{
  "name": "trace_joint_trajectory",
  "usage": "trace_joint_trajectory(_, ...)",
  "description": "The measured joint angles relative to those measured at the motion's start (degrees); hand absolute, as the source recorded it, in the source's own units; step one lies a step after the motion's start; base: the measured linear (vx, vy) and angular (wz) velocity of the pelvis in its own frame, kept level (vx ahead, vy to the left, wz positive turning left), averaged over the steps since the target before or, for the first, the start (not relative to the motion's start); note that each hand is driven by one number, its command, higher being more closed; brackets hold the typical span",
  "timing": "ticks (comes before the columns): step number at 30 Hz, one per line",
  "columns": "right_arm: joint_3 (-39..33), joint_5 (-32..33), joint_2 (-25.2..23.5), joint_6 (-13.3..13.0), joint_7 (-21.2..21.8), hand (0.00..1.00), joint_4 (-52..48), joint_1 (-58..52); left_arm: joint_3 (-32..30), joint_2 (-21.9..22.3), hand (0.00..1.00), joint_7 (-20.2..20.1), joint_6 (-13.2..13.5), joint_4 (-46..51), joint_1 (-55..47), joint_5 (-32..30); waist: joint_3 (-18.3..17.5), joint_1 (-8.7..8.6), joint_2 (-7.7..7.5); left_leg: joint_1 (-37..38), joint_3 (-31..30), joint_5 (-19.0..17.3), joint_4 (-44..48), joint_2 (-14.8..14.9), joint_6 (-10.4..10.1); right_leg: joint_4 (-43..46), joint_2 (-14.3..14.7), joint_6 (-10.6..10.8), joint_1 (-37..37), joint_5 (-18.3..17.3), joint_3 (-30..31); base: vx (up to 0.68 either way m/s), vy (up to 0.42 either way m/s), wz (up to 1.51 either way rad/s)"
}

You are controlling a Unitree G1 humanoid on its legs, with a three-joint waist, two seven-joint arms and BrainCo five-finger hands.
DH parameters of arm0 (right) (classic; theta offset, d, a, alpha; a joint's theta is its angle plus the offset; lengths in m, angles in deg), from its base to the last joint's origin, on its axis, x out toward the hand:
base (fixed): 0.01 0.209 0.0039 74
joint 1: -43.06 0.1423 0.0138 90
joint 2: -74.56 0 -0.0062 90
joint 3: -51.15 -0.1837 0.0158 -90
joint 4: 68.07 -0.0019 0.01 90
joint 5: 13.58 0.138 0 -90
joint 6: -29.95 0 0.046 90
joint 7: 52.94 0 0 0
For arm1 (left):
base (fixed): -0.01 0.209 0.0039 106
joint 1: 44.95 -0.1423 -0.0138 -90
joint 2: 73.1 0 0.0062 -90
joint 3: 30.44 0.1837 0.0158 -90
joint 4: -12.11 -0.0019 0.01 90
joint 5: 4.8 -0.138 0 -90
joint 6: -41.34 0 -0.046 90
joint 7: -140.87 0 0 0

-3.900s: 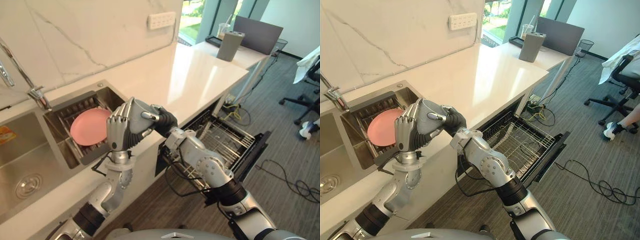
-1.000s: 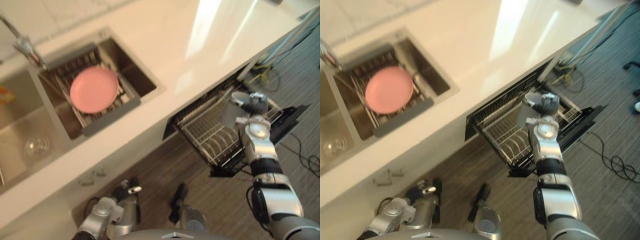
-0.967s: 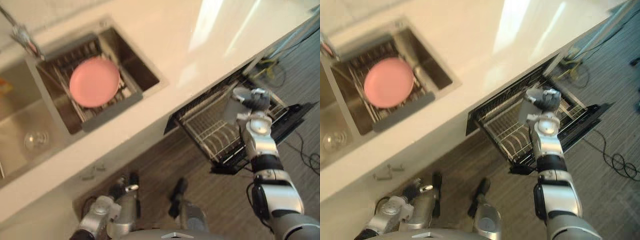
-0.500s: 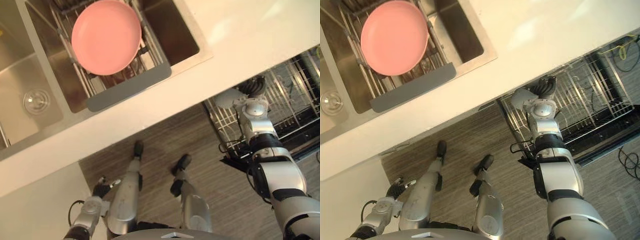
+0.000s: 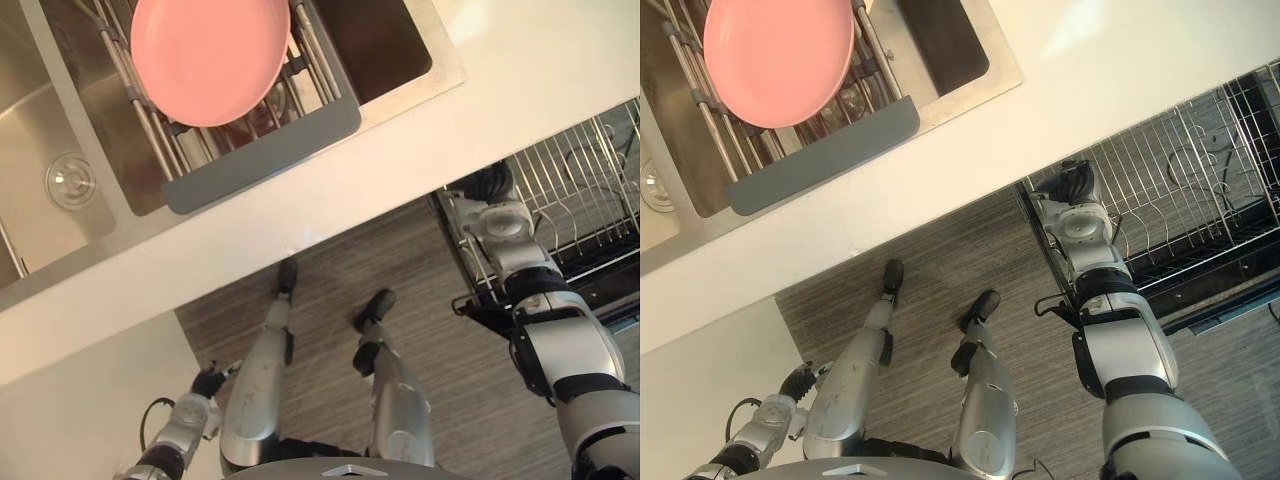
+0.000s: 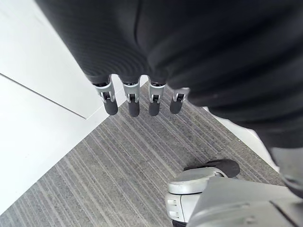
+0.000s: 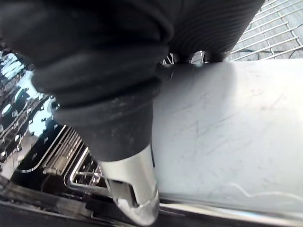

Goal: Walk over to the sink, pick up the cup, carry it to the dishwasher, place the cup inside the dishwasher, then close the dishwasher door

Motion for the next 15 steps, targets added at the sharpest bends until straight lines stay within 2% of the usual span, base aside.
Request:
trace_joint_trajectory(3, 2.9, -1.6, 0.7, -0.1, 4.1, 0.00, 0.3, -1.2, 0.0, 0.0, 0.00, 0.0, 0.0, -0.1, 0.0, -0.6, 0.0, 0.13, 0.00, 0.0, -0.6, 0.1, 0.0, 0.3, -0.2, 1.4, 0.0, -0.1, -0.2, -1.1, 0.0, -0.01, -0.050, 0.10)
trace_joint_trajectory(6, 3.7, -1.5, 1.0, -0.9, 5.7, 0.00, 0.3, -1.4, 0.1, -0.3, 0.00, 0.0, 0.0, -0.1, 0.0, -1.3, 0.0, 0.04, 0.00, 0.1, -1.3, 0.3, 0.0, 0.5, -0.5, 2.5, 0.1, -0.3, -0.2, -2.0, -0.2, -0.01, -0.059, 0.08)
trace_joint_trajectory(9, 4.3, 3.1, 1.0, -2.0, 5.1, 0.00, 0.4, -1.9, 0.4, -0.5, 0.00, 0.5, 0.0, -0.1, 0.0, -3.4, 0.0, 0.03, 0.00, 0.3, -1.8, 0.4, 0.0, 0.8, -0.7, 3.6, 0.1, -0.4, -0.3, -2.7, -0.2, -0.03, -0.073, 0.07)
trace_joint_trajectory(11, 4.0, 7.5, 0.4, -2.6, 3.2, 0.00, 0.4, -2.3, 0.5, -0.5, 0.00, 1.1, -0.2, -0.1, 0.0, -5.2, 0.0, 0.07, 0.01, 0.5, -1.7, 0.4, 0.0, 0.9, -0.8, 3.8, 0.2, -0.5, -0.3, -2.9, -0.1, -0.03, -0.062, -0.01)
trace_joint_trajectory(15, -2.4, 11.8, -3.6, -4.0, -1.9, 0.00, 0.0, -3.8, 0.4, -0.5, 0.00, 1.3, -1.0, -0.2, 0.0, -7.7, 0.0, -0.03, 0.00, 2.2, -0.9, 0.4, 0.0, 1.1, -0.8, 4.7, 0.1, -0.6, 0.7, -3.4, 0.7, -0.02, -0.056, -0.09)
